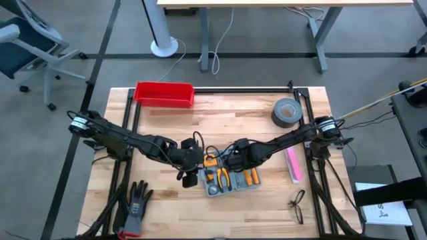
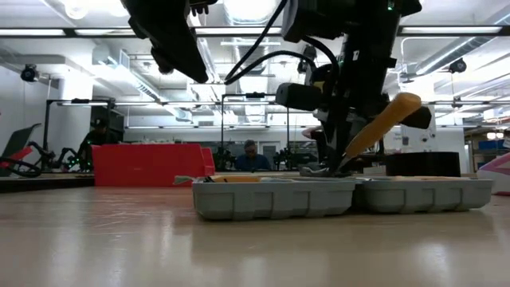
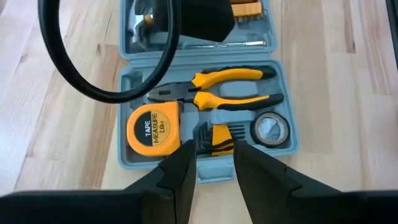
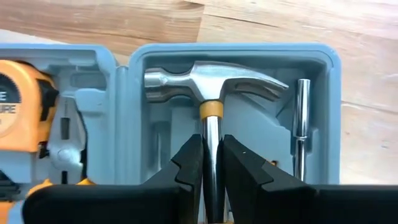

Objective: Prefit tool cases
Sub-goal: Put the hammer into the gray toolbox, then adjust the set of interchangeable screwdriver bits in the gray toolbox

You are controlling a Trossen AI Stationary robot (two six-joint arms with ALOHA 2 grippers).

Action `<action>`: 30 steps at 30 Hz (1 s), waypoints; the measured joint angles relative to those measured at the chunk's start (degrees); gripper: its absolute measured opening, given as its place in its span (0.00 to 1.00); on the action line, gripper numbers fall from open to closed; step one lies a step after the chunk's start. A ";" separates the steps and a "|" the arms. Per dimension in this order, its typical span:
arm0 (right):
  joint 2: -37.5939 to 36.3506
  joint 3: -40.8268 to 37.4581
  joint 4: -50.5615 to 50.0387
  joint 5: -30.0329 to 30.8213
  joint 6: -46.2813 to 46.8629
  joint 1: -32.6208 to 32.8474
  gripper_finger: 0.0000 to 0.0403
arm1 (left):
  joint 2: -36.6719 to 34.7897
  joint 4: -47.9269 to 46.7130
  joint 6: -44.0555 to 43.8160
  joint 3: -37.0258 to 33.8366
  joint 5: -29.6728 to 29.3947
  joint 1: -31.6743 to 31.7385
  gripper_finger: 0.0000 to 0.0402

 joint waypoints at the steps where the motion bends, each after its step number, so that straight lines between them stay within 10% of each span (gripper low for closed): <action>1: 0.00 -0.15 -0.02 -0.24 -0.01 0.00 0.10 | 0.00 0.00 0.00 0.00 0.00 0.00 0.28; 20: -0.02 0.61 3.06 0.96 -3.14 0.13 0.40 | 0.00 -0.07 0.62 0.00 0.31 0.00 0.28; 30: -0.14 2.50 -0.26 -1.42 -26.25 -0.05 0.41 | 0.02 -0.59 2.58 -0.02 0.35 0.00 0.28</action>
